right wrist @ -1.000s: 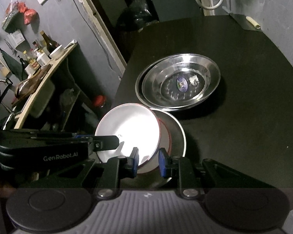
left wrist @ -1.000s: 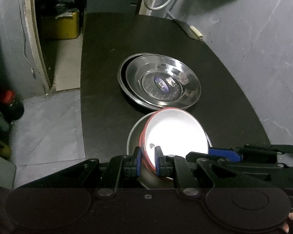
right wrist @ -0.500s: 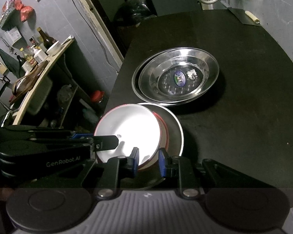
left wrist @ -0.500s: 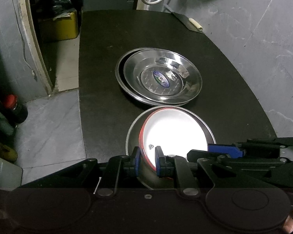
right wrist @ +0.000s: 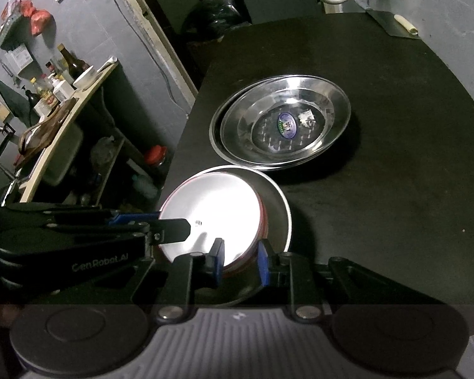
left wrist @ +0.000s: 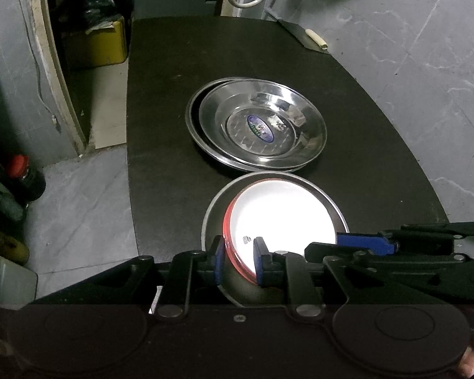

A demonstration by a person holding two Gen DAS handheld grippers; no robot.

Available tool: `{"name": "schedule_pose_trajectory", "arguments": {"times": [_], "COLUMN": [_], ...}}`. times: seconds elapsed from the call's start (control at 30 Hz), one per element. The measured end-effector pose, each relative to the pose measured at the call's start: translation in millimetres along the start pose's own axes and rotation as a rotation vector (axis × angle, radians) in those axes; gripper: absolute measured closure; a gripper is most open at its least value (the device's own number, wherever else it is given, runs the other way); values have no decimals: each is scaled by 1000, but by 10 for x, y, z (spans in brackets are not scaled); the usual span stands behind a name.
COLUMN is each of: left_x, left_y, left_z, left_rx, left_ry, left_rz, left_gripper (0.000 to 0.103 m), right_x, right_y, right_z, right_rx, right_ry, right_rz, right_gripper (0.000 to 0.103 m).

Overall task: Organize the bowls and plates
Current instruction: 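Lower the second white bowl into the first bowl in the saucepan, then open the left gripper and release the stacked white bowls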

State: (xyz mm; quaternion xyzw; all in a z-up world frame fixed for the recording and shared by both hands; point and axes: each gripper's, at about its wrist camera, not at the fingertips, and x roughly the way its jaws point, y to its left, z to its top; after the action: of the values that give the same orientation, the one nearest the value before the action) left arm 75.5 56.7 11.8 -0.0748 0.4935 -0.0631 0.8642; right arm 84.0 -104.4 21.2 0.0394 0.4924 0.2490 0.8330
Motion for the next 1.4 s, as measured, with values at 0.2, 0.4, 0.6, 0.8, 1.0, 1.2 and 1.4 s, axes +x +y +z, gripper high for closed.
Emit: {"name": "schedule_pose_trajectory", "arguments": {"times": [0.2,0.4,0.6,0.8,1.0,1.2,1.4], "left_x": [14,-33,-124,-228,-301,-411,-411], "left_y": [8,21,29,86,172,309,423], "left_z": [-11,-15,-20,-27,-80,-163,-212], "left_rx": [-9,-20,-34,-66,-111,-191,-236], "left_ry": [3,-15,-49,-89,-123,-176,-154], "left_rz": [-1,-15,-12,-3,28,57,84], "left_gripper": [80,73,65,56,33,3,1], "right_x": [-3,-40,-167,-290,-351,-407,-427], "right_y": [-1,8,21,-52,-106,-142,-230], "right_z": [5,5,-7,-21,-36,-60,-88], "right_rx": [1,0,-10,13,27,40,83], "right_ry": [-2,-16,-66,-114,-133,-150,-165], "right_rz": [0,-3,-11,-25,-42,-58,-88], "right_gripper": [77,77,76,75,68,39,2]}}
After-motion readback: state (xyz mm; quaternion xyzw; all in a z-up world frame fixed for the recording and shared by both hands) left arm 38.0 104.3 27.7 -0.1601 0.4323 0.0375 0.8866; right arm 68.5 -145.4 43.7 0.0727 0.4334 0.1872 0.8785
